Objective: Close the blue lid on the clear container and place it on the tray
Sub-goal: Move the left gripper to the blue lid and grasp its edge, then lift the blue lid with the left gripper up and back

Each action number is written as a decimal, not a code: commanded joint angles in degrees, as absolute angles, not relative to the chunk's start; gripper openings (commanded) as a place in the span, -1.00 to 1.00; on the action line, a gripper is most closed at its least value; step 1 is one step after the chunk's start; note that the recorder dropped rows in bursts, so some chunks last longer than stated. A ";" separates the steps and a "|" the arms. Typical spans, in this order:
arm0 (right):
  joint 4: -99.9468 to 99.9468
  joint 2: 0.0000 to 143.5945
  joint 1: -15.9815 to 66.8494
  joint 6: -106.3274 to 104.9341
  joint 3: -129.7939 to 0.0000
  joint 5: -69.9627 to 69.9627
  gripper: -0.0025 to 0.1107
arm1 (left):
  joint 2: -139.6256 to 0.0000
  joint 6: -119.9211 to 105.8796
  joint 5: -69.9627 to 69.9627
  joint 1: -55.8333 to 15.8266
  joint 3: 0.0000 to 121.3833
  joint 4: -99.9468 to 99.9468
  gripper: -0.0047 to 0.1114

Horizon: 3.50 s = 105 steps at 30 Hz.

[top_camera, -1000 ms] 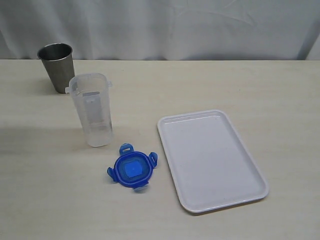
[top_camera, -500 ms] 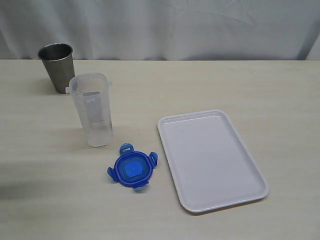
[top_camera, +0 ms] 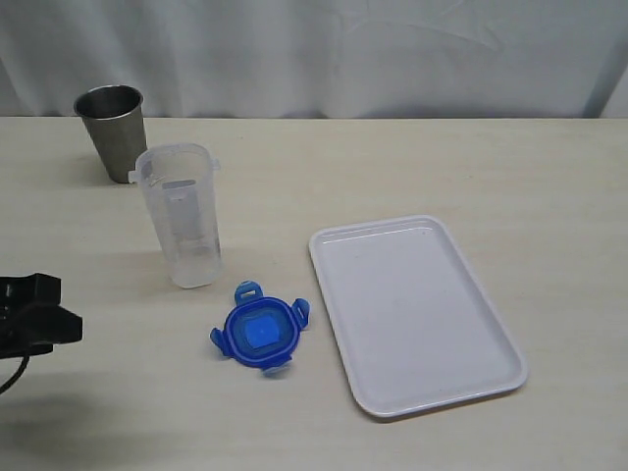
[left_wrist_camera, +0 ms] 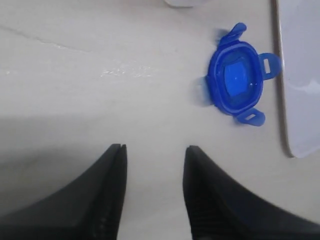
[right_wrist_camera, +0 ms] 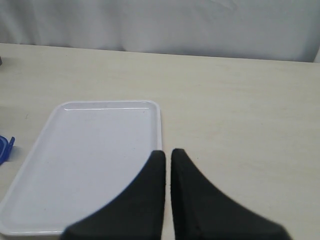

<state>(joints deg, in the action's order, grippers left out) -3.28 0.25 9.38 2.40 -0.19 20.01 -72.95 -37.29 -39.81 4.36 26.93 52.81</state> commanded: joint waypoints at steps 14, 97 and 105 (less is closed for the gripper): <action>-3.37 0.00 9.53 2.35 0.00 19.82 -0.88 | -91.44 -39.86 -13.67 -27.61 30.93 67.03 0.16; -3.37 0.00 9.53 2.35 0.00 19.82 -0.88 | -105.16 -37.90 -14.46 -34.05 40.76 71.64 -0.92; -3.37 0.00 9.53 2.35 0.00 19.82 -0.88 | -103.13 -37.90 -18.60 -34.05 40.76 64.81 -0.92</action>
<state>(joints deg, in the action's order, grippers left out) -3.28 0.25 9.38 2.40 -0.19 20.01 -104.50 -37.68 -16.85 -33.56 40.85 67.83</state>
